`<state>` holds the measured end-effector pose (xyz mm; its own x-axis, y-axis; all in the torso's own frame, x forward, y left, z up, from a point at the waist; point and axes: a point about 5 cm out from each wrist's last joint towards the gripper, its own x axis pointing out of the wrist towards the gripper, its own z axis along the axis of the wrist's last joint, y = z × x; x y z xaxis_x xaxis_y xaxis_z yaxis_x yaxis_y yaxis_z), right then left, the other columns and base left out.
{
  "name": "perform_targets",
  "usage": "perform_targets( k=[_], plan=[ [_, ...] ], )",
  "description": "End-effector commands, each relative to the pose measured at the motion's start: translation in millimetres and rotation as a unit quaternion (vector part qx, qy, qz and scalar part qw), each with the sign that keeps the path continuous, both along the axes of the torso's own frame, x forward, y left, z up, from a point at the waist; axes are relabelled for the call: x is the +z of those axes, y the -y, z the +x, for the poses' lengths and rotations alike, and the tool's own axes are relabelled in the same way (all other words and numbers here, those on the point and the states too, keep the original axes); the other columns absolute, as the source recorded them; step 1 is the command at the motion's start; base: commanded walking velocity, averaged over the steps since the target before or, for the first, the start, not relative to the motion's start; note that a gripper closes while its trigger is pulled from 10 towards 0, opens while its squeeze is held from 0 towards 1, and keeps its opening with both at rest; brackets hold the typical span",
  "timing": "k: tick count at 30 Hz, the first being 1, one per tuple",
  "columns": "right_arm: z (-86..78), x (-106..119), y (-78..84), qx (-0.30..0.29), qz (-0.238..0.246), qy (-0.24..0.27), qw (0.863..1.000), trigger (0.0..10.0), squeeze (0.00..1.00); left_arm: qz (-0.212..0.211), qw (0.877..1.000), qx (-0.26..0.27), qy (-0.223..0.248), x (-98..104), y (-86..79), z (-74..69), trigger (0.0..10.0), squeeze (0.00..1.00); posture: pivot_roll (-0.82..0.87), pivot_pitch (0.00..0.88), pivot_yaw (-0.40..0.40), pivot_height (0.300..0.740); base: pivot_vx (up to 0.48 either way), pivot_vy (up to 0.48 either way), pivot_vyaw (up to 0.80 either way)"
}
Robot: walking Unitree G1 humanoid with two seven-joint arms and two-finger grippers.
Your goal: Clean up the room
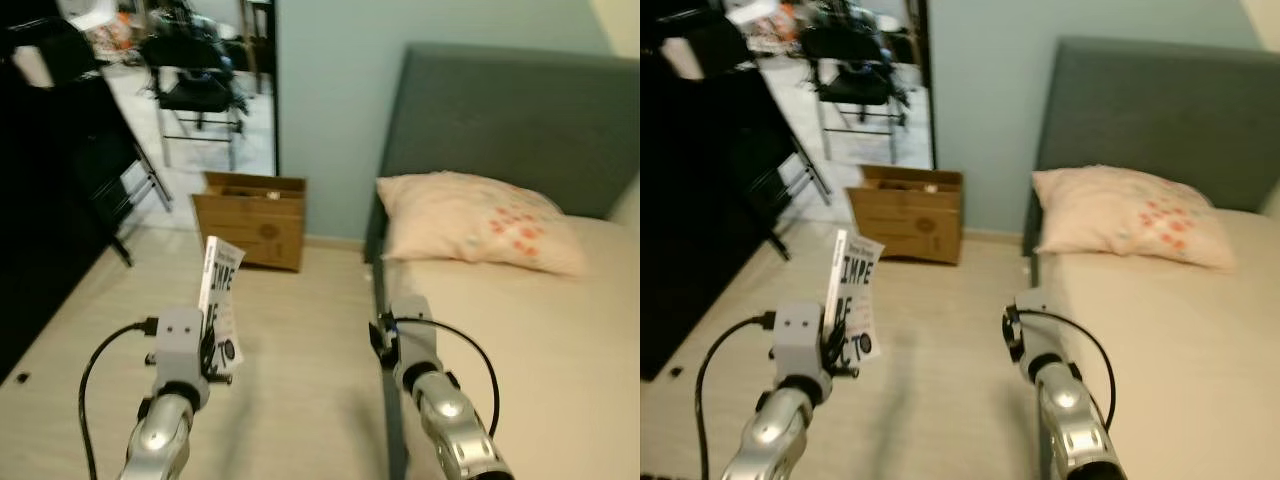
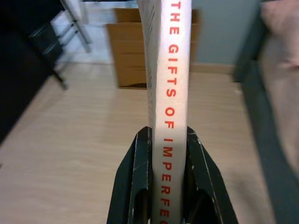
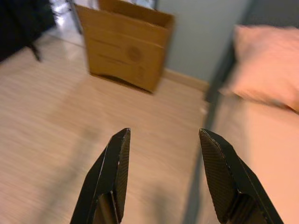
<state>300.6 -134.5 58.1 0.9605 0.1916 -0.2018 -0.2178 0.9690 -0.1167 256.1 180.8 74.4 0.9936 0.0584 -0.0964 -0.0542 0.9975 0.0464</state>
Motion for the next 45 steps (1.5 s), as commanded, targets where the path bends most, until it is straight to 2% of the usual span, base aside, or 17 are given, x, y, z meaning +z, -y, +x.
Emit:
perform_targets(
  k=[1,19,30,35,45],
  plan=[
    [-2.2,-1.8,-0.8,0.002,-0.001,-0.003,1.0,10.0,0.0,0.001,1.0,0.004,0.022,7.9,-1.8,1.5,10.0,0.0,-0.05,0.071,-0.017,0.74,0.405,0.0,0.0],
    [-2.3,-3.2,-1.8,0.002,0.005,-0.009,1.0,10.0,0.0,0.004,1.0,0.0,0.019,6.3,-2.5,-0.4,10.0,0.0,-0.04,0.064,-0.017,0.74,0.397,0.0,0.0],
    [-3.0,-2.3,-0.9,0.0,0.013,-0.006,1.0,10.0,0.0,0.003,1.0,-0.003,0.019,6.3,-1.6,0.7,10.0,0.0,-0.05,0.061,-0.014,0.74,0.376,0.0,-0.78],
    [-2.7,-1.8,-5.9,0.013,0.005,-0.003,1.0,10.0,0.0,0.003,1.0,-0.002,0.019,6.3,-2.0,0.6,10.0,0.0,-0.04,0.062,-0.015,0.74,0.365,0.0,0.0],
    [-2.7,-2.3,-5.6,0.012,0.005,-0.005,1.0,10.0,0.0,0.004,1.0,-0.001,0.017,5.7,-2.9,-0.4,10.0,0.0,-0.04,0.064,-0.017,0.74,0.358,0.0,0.0]
  ],
)
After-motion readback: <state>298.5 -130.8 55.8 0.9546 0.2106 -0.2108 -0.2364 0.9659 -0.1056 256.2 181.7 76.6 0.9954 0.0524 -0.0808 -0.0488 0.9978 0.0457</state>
